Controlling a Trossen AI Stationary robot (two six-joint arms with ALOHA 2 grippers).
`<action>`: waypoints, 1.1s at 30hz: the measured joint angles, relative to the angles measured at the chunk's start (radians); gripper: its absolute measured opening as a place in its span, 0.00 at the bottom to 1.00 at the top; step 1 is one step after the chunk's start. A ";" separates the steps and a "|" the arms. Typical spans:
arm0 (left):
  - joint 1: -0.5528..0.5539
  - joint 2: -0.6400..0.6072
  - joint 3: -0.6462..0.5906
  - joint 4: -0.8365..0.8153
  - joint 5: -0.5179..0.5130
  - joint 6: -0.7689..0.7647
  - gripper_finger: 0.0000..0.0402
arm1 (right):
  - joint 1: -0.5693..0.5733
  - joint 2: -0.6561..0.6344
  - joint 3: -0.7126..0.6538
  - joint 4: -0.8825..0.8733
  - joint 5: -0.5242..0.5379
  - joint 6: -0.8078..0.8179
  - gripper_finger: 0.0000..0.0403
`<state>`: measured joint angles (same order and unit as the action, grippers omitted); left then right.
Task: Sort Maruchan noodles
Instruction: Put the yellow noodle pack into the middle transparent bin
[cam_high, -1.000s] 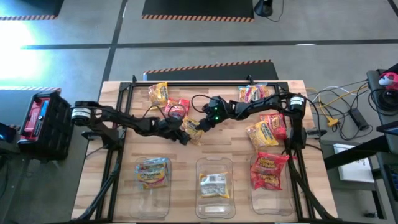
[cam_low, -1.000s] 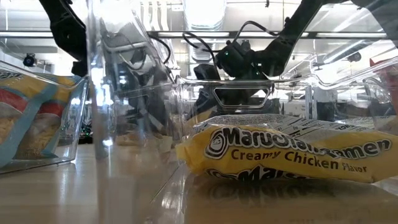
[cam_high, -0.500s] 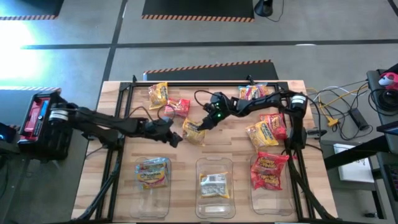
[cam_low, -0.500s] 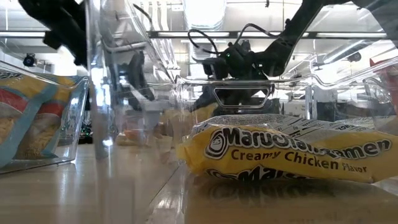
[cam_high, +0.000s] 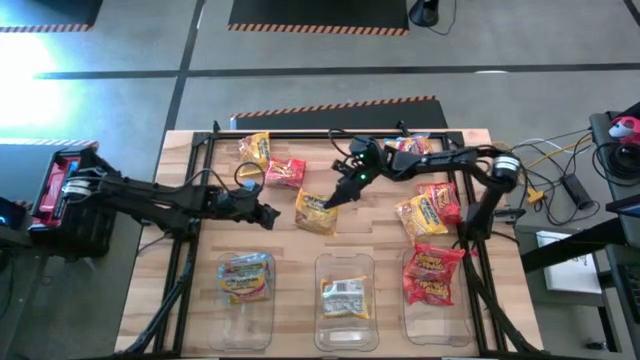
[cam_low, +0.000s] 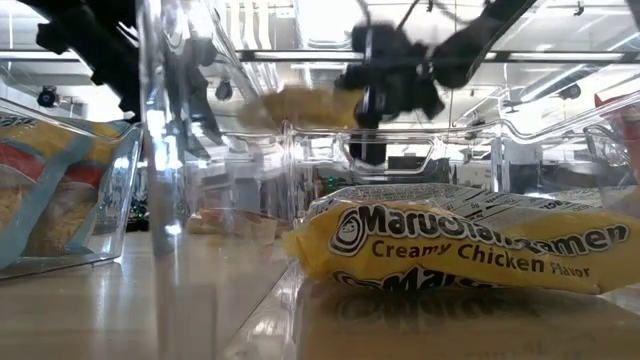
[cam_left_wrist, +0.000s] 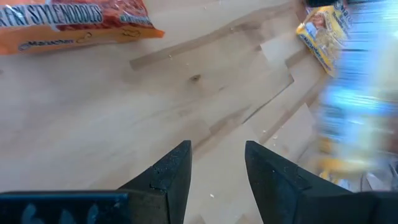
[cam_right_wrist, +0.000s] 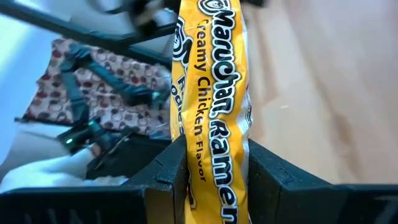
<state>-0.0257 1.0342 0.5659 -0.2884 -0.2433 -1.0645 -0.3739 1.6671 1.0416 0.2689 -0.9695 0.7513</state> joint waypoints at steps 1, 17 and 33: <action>0.000 0.000 0.000 0.000 -0.002 0.000 0.33 | 0.009 -0.024 0.000 -0.013 0.000 0.000 0.26; 0.000 0.009 0.000 -0.006 -0.010 -0.020 0.33 | 0.326 -0.262 0.000 -0.427 0.291 -0.176 0.27; 0.000 0.009 0.000 -0.012 -0.010 0.006 0.33 | 0.527 -0.248 -0.002 -0.574 0.779 -0.239 0.27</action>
<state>-0.0257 1.0428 0.5659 -0.3008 -0.2529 -1.0584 0.1535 1.4190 1.0401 -0.3047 -0.1909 0.5121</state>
